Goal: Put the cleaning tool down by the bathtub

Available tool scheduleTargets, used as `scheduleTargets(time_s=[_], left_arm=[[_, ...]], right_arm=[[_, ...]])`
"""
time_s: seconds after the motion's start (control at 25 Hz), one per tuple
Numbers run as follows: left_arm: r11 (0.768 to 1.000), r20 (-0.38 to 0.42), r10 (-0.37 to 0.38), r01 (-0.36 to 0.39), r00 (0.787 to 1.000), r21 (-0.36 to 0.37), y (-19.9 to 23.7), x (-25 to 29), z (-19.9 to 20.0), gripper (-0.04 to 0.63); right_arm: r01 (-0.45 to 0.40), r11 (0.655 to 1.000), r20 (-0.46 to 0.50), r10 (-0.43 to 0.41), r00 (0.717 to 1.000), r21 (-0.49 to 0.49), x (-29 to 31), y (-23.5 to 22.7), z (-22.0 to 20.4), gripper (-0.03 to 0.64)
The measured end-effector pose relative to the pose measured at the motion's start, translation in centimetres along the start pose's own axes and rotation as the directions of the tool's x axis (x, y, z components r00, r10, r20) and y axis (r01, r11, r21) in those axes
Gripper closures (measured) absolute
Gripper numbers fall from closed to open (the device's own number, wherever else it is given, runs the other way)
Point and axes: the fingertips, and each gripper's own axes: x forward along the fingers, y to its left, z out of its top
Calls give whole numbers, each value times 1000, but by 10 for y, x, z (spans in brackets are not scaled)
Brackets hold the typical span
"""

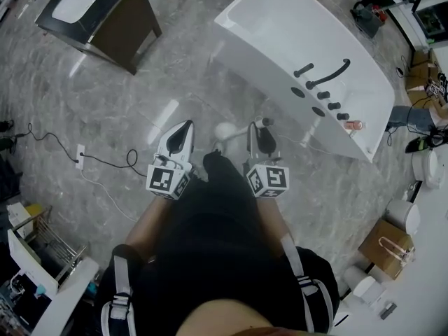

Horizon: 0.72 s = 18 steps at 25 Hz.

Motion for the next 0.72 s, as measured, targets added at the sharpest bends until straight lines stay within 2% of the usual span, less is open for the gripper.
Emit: scheduleTargets(time_s=[0.28, 0.72], left_arm=[[1000, 42, 12, -12, 999, 0, -4, 59, 15, 586], [999, 38, 34, -34, 999, -2, 13, 100, 22, 586]], right_arm=[[-34, 999, 5, 34, 999, -31, 40, -32, 9, 525], [-25, 1000, 4, 25, 1000, -11, 83, -50, 16, 525]])
